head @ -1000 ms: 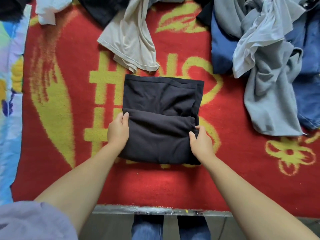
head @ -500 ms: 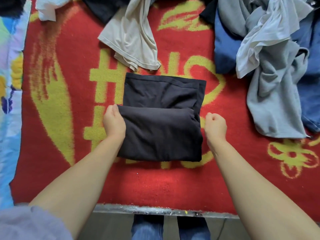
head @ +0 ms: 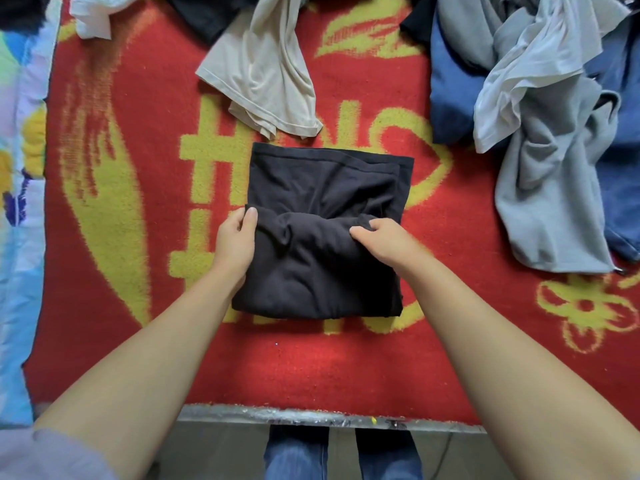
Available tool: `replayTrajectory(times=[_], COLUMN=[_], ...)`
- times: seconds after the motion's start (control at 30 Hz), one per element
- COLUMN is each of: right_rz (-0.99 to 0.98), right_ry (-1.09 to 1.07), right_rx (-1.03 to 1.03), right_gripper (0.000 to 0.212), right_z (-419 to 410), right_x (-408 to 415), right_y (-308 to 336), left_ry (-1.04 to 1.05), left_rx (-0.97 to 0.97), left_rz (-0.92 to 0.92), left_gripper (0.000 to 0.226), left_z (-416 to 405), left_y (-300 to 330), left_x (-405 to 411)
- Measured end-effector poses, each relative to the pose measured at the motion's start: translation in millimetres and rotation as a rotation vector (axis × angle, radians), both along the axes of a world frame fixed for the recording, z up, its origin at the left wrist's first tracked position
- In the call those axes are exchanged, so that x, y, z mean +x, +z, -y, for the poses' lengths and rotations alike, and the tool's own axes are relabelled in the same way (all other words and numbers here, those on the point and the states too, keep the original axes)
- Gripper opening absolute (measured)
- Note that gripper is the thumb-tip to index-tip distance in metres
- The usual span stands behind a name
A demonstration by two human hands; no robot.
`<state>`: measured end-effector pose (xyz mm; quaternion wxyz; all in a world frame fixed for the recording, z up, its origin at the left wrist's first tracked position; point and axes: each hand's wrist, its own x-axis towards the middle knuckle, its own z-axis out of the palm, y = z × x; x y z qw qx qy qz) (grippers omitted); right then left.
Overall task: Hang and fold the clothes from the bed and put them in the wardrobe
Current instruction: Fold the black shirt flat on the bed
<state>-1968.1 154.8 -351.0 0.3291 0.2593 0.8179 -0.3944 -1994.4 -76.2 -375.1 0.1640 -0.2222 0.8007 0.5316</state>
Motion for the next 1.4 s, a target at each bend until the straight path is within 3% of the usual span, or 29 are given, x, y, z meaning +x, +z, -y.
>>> replayTrajectory(times=[0.13,0.2,0.33,0.37,0.43,0.5,0.53,0.6,0.63,0.7,0.77,0.93,0.97,1.03,1.13,1.2,1.3,1.4], right_rz=[0.060,-0.084,-0.263,-0.327,-0.550,-0.702,-0.656,-0.394,-0.274,-0.192,-0.205,-0.077,-0.001,0.139,0.212,0.146,-0.104,-0.244], right_ry=[-0.285,-0.352,-0.410,-0.390,-0.140,0.307,0.540,0.903,0.989,1.008,0.997,1.045,1.067,1.128,0.991,0.790,0.310,-0.218], right_rx=[-0.122,-0.045,0.188,0.244,0.415,0.459,0.441,0.439,0.468,0.542,0.598,0.558,0.491,0.211,-0.135,-0.153,-0.153,-0.133], right_gripper=[0.019,0.026,0.029,0.031,0.046,0.065,0.077,0.097,0.102,0.103,0.096,0.078,0.077,0.073,0.043,0.025,0.008,0.037], right_z=[-21.0,-21.2,-5.6,-2.6,5.2,18.7,25.3,28.2,25.1,16.9,16.1,29.0,29.3,21.6,-7.8,-30.0,-55.4,-55.5], right_x=[33.7,48.0,41.9,38.4,40.1,59.6,73.8,99.0,106.9,108.9,103.5,91.0,83.7,62.2,19.0,-8.3,-34.8,-39.2], right_y=[6.3,3.0,-8.9,-8.4,-2.7,-0.8,-2.0,-9.3,-15.9,-27.4,-30.7,-13.9,-3.2,22.3,56.9,62.3,40.6,11.5], left_ry=[0.060,0.000,0.131,0.096,-0.182,-0.680,-0.960,-1.419,-1.517,-1.476,-1.413,-1.493,-1.518,-1.533,-1.437,-1.246,-0.736,-0.169], left_rx=[0.066,0.002,-0.043,-0.135,-0.438,-0.583,-0.604,-0.698,-0.766,-0.892,-0.968,-0.938,-0.857,-0.517,-0.254,-0.176,0.057,0.262], left_rz=[0.029,0.045,0.079,0.054,-0.192,-0.544,-0.650,-0.565,-0.436,-0.266,-0.241,-0.057,0.034,0.242,0.470,0.480,0.360,0.276], left_gripper=[0.031,0.036,0.024,0.031,0.050,0.062,0.069,0.088,0.098,0.107,0.103,0.092,0.086,0.064,0.037,0.026,0.018,0.007], left_z=[1.9,-4.1,-21.3,-20.5,-13.3,-3.7,1.8,13.7,18.9,22.5,17.8,0.5,-2.1,-3.3,2.2,13.8,24.8,18.6], left_y=[-4.7,-9.8,-10.3,-9.2,-4.6,-1.1,-3.7,-9.3,-14.8,-24.0,-25.7,-1.6,10.7,41.0,78.1,85.6,67.2,31.1], left_x=[-2.9,-7.2,-18.9,-18.6,-7.8,18.9,37.2,70.2,81.2,86.6,82.9,77.2,72.2,48.6,-3.8,-35.9,-67.5,-68.4])
